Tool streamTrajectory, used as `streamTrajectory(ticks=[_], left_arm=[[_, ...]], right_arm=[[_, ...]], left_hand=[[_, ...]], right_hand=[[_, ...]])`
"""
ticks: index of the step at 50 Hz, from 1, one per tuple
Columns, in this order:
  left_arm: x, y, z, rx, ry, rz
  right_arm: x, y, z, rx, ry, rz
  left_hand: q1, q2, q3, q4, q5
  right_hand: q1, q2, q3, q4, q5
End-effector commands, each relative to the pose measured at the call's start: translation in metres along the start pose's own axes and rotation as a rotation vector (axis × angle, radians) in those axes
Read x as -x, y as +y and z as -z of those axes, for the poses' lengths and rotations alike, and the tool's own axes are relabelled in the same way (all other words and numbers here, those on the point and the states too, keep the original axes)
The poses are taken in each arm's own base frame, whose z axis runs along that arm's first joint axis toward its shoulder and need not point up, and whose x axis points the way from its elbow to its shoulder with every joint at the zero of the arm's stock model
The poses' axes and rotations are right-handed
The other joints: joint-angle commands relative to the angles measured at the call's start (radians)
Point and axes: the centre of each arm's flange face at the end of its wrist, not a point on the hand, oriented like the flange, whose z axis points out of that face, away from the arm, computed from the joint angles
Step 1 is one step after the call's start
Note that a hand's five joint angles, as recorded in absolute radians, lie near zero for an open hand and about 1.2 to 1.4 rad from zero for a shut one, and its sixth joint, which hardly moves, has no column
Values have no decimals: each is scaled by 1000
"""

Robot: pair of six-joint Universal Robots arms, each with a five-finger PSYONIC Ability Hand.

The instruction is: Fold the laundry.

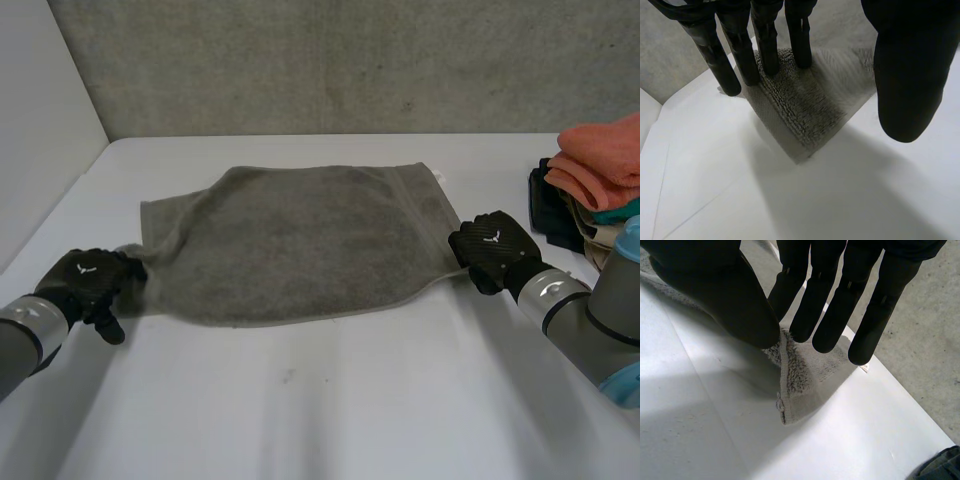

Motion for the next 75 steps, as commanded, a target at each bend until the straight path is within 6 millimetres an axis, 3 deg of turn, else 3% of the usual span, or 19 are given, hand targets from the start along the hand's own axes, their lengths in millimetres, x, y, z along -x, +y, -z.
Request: streamTrajectory(ticks=[1,11,30,45,66,71,75], left_arm=[[5,-3,-28,-23,1,-34],[6,-9,-61,-45,-16,-95],[11,-10,-103,-70,-27,-203],[11,-13,-122,-75,-13,-204],[9,-12,-133,-94,6,-189],[11,-20,-128,-100,-5,-189],[19,-39,-112,-101,-39,-171]], right_arm=[[0,3,1,8,-1,5],[0,9,-1,21,2,22],[-3,14,-3,34,6,22],[-8,17,-4,38,18,24],[-10,20,-6,43,22,22],[-10,19,-7,46,28,25],[-11,16,-7,42,33,33]], left_hand=[[2,3,4,20,24],[108,108,109,125,129],[202,202,203,219,223],[255,255,256,272,276],[668,669,670,686,690],[970,970,971,988,992],[971,971,972,988,992]], right_hand=[[256,213,202,195,203],[256,213,202,195,203],[256,213,202,195,203],[256,213,202,195,203],[256,213,202,195,203],[256,213,202,195,203],[256,213,202,195,203]])
